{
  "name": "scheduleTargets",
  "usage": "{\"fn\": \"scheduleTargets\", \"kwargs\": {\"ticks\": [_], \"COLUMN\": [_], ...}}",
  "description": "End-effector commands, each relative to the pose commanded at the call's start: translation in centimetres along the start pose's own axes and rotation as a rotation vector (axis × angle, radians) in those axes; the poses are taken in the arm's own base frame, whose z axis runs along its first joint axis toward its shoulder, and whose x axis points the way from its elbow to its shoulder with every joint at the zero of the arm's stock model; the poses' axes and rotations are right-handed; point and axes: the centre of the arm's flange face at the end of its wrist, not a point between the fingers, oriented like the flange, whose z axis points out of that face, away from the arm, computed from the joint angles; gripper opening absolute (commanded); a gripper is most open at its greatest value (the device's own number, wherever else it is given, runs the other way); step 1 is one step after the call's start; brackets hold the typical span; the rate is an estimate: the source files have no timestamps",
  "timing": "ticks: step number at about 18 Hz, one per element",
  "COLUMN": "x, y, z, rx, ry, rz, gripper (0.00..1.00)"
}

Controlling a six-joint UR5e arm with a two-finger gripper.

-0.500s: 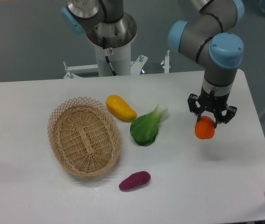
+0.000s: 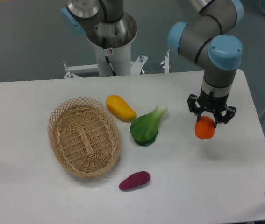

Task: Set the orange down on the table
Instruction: 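Lower the held orange toward the table beside the bok choy, then open the gripper to release the orange onto the table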

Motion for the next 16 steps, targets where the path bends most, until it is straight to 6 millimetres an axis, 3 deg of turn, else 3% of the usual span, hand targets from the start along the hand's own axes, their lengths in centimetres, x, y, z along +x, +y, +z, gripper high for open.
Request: {"fn": "scheduleTargets", "kwargs": {"ticks": [2,11,16], "x": [0.1,2.6,4.3], "y": [-0.1,-5.6,-7.9], "z": [0.7,6.8,7.5], "rx": [-0.008,-0.105,-0.122], "ry": [0.01,-0.016,-0.044], "rz": [0.0,0.035,0.044], "gripper": [0.39,0.42,0.51]}}
